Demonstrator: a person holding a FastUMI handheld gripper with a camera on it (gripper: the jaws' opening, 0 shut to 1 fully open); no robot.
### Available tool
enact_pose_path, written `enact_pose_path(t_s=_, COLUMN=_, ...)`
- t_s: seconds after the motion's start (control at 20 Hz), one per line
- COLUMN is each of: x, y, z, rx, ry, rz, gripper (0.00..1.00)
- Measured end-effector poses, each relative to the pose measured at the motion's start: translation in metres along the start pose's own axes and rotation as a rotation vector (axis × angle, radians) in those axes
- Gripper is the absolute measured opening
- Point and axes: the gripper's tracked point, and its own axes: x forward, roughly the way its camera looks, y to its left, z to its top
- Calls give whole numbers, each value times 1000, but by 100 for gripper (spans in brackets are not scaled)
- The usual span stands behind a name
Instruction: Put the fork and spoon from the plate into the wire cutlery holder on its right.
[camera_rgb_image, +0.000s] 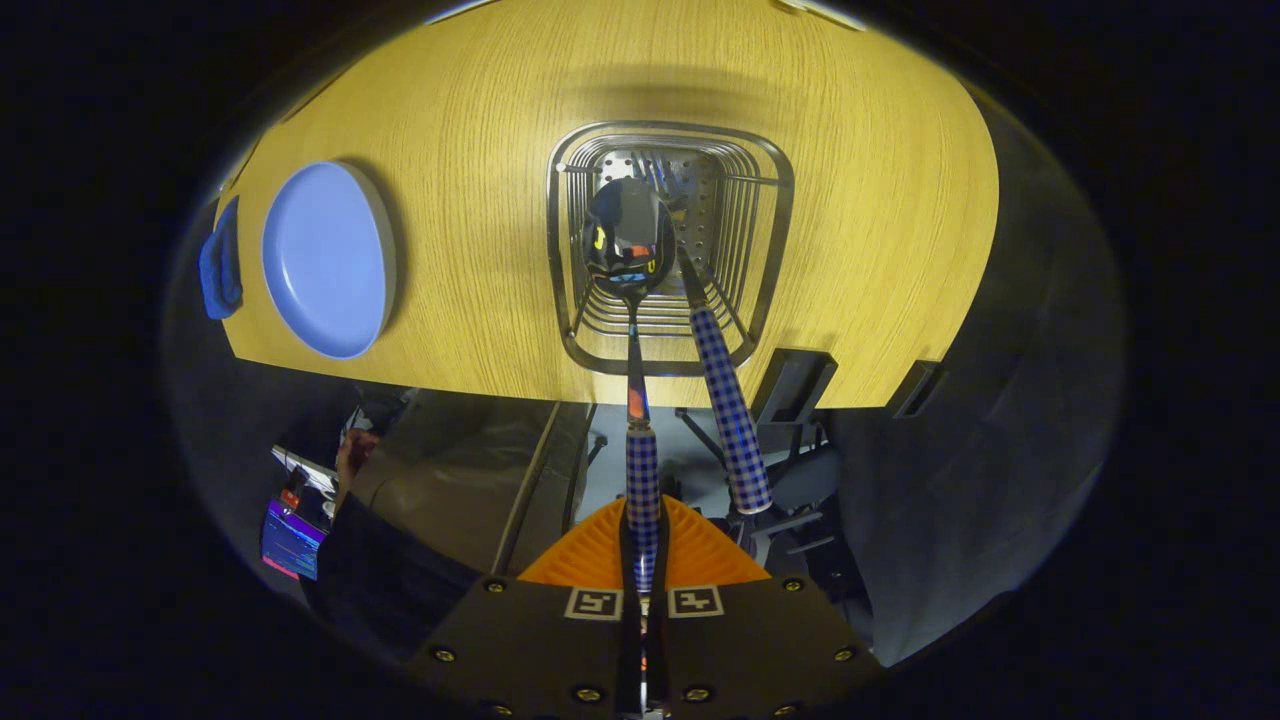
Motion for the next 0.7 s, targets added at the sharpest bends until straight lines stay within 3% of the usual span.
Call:
enact_pose_path(t_s=0.45, x=-9, y=-8, z=15, rx=-37, ry=51, rz=-83, gripper=2)
enact_pose_path(t_s=0.7, x=-13, y=-10, z=22, rx=-44, ry=71, rz=-109, gripper=9)
